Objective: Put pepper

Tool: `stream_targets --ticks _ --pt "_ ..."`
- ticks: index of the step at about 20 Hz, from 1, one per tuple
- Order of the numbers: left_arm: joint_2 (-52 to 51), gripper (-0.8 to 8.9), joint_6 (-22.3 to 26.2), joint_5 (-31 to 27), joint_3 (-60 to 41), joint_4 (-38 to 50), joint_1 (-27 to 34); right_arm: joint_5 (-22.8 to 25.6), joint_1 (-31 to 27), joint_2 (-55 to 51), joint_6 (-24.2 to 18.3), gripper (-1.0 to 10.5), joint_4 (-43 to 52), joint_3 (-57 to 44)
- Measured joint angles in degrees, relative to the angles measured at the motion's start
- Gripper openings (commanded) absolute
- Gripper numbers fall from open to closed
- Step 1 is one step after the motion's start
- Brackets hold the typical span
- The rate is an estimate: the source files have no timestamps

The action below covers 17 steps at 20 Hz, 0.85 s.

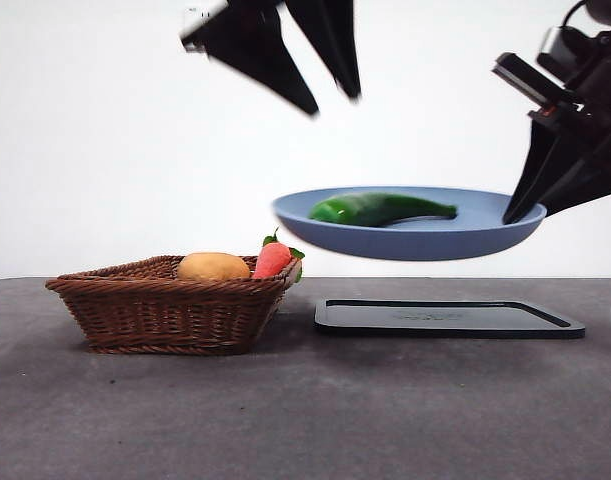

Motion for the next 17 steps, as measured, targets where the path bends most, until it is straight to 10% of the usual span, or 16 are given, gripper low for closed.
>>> stream_targets --ticks 17 --pt "-19.5 2.23 3.5 -2.8 0.0 -5.2 0.0 1.6 -9.2 34.5 1.2 0.1 -0.2 26.5"
